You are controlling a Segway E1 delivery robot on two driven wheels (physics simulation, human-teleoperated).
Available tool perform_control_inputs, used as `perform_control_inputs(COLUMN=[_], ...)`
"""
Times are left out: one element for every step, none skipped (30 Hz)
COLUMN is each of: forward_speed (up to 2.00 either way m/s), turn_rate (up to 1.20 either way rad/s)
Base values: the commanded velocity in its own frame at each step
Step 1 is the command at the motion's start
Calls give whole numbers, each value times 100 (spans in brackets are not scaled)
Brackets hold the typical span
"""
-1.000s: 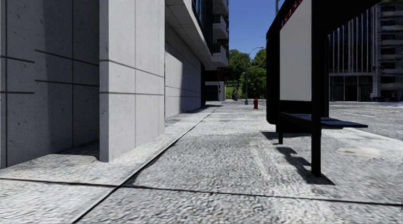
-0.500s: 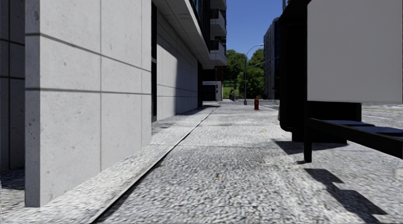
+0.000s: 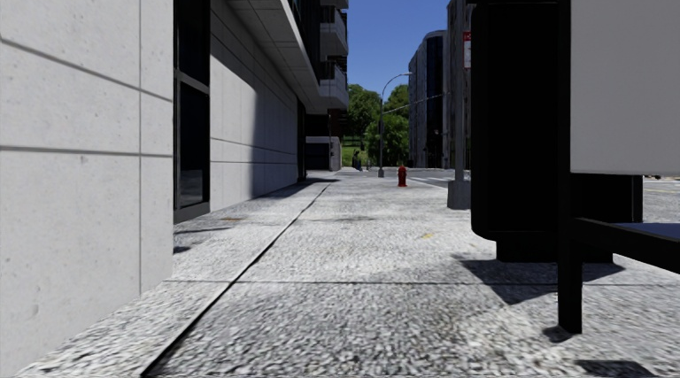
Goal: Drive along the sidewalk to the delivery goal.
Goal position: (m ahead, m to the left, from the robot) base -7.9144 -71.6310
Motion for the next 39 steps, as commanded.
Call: perform_control_inputs(forward_speed=[200,200,200,200,200,200,200,200,200,200,200,200,200,200,200,200,200,200,200,200,200,200,200,200,200,200,200,200,200,200,200,200,200,200,200,200,200,200,200], turn_rate=[-36,-36,-36,-36,-31,0,0,0,0,0,0,0,0,0,0,0,0,0,0,0,0,0,0,0,0,0,0,0,0,0,0,0,0,0,0,0,0,0,0])
